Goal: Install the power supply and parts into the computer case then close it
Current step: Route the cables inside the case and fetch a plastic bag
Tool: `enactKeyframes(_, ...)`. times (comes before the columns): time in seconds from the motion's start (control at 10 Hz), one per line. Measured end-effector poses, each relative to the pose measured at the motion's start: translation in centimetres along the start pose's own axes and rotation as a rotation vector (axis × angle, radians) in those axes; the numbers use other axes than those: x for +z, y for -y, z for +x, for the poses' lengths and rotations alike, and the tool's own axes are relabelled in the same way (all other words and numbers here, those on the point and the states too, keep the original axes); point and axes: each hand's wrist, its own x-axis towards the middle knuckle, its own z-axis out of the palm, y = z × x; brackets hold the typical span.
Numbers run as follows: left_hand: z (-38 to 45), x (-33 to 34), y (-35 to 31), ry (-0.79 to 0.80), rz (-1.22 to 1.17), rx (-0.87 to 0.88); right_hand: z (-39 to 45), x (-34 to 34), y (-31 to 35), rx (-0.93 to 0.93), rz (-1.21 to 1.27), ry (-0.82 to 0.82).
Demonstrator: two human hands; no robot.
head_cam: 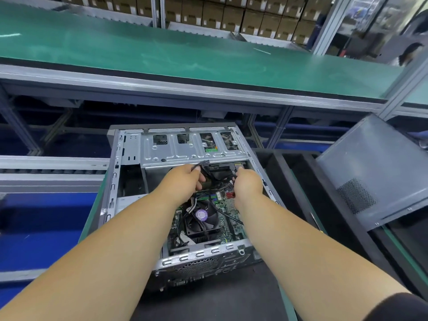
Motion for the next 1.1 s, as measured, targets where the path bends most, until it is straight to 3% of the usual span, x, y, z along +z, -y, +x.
enactKeyframes(0.2,-0.1,0.0,-0.1,-0.004,-0.047,-0.025,0.0,0.1,-0.6,-0.068,-0.116,0.051)
enactKeyframes(0.5,-0.1,0.0,-0.2,0.005,-0.054,-0.034,-0.4,0.2,-0.5,0.027,0.021,0.047)
enactKeyframes(0.7,-0.1,-0.1,-0.1,0.008,-0.043,-0.029,-0.5,0.5,1.6,0.183,-0.129,0.093)
enactKeyframes(0.9,0.1,0.0,0.1,0.014,-0.031,-0.020,-0.2,0.0,-0.3,0.050,-0.022,0.077)
enactKeyframes(1.1,0.1,0.2,0.3,0.013,-0.033,-0.005,0.2,0.3,0.3,0.127,-0.084,0.010)
